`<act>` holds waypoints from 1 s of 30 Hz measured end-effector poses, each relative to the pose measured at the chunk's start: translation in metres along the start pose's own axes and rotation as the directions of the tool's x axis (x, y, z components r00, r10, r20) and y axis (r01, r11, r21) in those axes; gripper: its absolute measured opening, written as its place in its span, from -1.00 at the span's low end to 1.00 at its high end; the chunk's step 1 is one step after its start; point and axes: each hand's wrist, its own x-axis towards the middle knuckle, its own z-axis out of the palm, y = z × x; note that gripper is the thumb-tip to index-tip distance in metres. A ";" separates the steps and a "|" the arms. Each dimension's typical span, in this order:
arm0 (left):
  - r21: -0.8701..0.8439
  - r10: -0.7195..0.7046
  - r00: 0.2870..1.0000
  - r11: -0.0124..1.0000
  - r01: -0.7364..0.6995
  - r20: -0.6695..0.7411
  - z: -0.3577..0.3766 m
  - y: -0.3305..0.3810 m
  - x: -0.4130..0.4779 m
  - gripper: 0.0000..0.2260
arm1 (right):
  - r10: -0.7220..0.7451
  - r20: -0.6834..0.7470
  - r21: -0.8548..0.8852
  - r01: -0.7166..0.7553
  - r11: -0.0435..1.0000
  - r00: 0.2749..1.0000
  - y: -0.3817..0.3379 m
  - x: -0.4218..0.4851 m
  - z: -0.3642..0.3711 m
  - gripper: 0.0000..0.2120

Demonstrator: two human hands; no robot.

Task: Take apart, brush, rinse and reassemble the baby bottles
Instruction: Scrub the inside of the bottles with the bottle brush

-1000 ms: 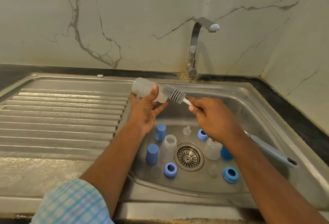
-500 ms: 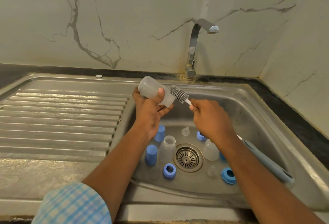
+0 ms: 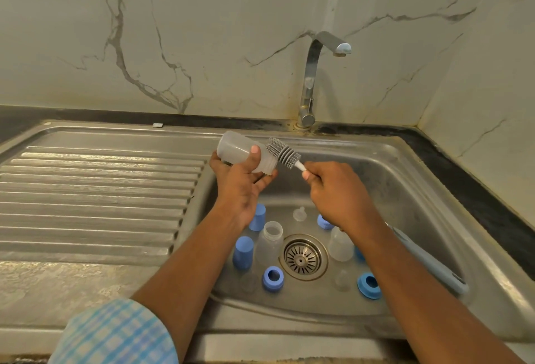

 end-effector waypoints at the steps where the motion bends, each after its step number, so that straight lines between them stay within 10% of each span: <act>1: 0.000 -0.002 1.000 1.000 0.002 0.011 0.000 0.000 0.000 -0.40 | 0.004 -0.003 0.010 -0.004 1.000 1.000 0.001 0.001 0.000 -0.78; 30: -0.081 -0.057 0.996 0.995 0.063 0.076 -0.001 0.004 0.000 -0.40 | 0.021 -0.020 0.066 -0.019 0.998 1.000 0.005 0.001 -0.001 -0.78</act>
